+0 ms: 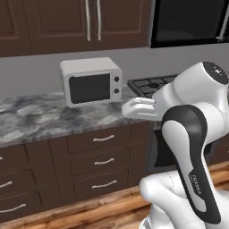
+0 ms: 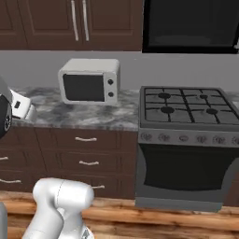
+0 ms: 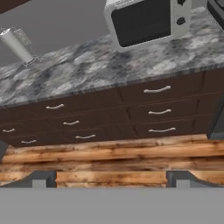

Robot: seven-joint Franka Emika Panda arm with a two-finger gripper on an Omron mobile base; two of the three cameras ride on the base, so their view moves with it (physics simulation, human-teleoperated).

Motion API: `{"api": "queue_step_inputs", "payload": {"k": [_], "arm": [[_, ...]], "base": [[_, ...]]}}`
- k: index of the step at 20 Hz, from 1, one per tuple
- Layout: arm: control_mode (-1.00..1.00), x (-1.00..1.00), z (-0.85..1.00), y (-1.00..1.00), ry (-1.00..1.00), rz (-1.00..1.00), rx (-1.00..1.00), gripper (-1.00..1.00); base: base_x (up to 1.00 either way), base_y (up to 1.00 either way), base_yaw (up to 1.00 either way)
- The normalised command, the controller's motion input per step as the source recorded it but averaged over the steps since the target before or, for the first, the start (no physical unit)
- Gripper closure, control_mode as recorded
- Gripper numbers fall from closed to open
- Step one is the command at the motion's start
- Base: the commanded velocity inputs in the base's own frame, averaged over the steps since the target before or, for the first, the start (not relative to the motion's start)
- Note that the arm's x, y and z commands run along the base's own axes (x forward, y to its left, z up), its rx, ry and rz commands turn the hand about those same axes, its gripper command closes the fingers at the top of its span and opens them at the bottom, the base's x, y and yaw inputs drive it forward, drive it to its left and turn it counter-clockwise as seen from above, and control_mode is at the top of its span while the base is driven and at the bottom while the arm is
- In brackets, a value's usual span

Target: There is a tray on the dining counter. Grab the cup, mug, and pitcher and place them on the tray. The pitcher may be placed next to the tray if it cannot fit the tray.

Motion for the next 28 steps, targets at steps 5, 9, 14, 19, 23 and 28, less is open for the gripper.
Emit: {"api": "queue_step_inputs", "payload": {"k": [5, 9, 14, 19, 23, 28], "arm": [[1.0, 0.0, 0.0, 0.0, 0.0, 0.0, 0.0, -1.0], [1.0, 0.0, 0.0, 0.0, 0.0, 0.0, 0.0, -1.0], [1.0, 0.0, 0.0, 0.0, 0.0, 0.0, 0.0, -1.0], [1.0, 0.0, 0.0, 0.0, 0.0, 0.0, 0.0, -1.0], [1.0, 0.0, 0.0, 0.0, 0.0, 0.0, 0.0, -1.0], [1.0, 0.0, 0.0, 0.0, 0.0, 0.0, 0.0, -1.0]], "base": [[-0.01, -1.0, 0.0], [-0.18, -1.0, 0.0], [-0.46, -1.0, -0.03], [-0.45, -1.0, -0.03], [-0.09, -1.0, 0.0], [0.0, -1.0, 0.0]]}}
